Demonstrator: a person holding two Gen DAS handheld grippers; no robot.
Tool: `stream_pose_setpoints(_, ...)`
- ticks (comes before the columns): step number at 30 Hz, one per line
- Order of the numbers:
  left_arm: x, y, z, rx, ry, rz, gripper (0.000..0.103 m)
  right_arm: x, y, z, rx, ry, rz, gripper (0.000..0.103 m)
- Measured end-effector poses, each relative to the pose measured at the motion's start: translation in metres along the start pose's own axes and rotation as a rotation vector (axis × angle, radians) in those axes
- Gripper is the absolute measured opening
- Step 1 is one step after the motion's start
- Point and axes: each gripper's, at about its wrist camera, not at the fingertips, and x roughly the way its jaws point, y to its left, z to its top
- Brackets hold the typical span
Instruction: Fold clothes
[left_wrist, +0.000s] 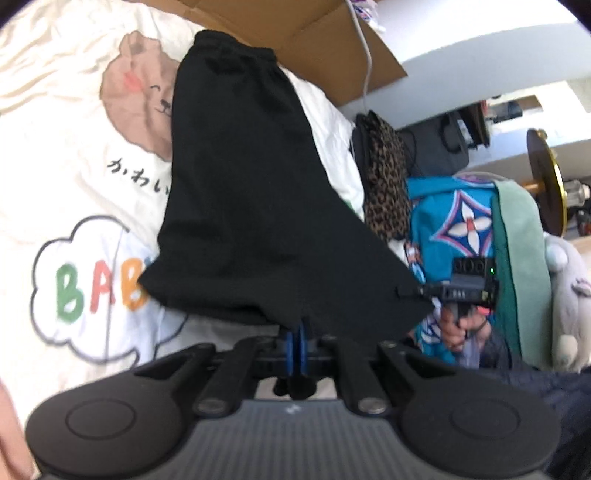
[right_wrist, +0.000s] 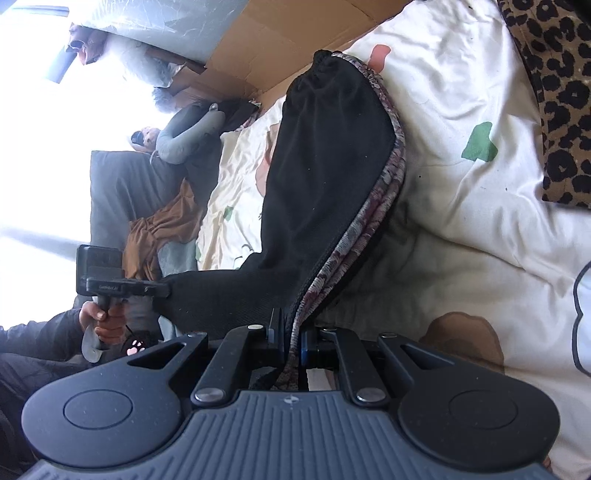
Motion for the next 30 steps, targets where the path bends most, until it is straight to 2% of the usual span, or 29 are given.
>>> stream_pose_setpoints(4,-0.019,-0.005,-0.014,0.003,0.011,-0.002,0.004,-0.003,0.01,-0.008,-0.013,0.017,0.035,0.006)
stream_pose_setpoints(9,-0.038,-0.003,-0.032,-0.022,0.043,0.012,0.003,0.001,0.026,-0.019,-0.047,0.086,0.073,0.006)
stream_pose_setpoints(18,-0.059,0.01,-0.071,-0.103,0.075,0.023,0.003,0.008,0.049,-0.042,-0.073,0.196,0.122,0.006)
stream_pose_setpoints(21,-0.069,0.013,-0.088,-0.159,0.057,-0.004,0.002,0.005,0.051,-0.049,-0.066,0.207,0.13,0.006)
stream_pose_setpoints(24,-0.066,0.024,-0.096,-0.207,0.046,-0.01,0.002,0.006,0.047,-0.053,-0.048,0.204,0.13,0.006)
stream_pose_setpoints(28,-0.054,0.041,-0.091,-0.233,0.009,-0.019,0.002,0.015,0.042,-0.054,-0.047,0.206,0.108,0.006)
stream_pose_setpoints(30,-0.047,0.046,-0.091,-0.244,0.017,-0.031,0.002,0.015,0.041,-0.054,-0.042,0.198,0.104,0.006)
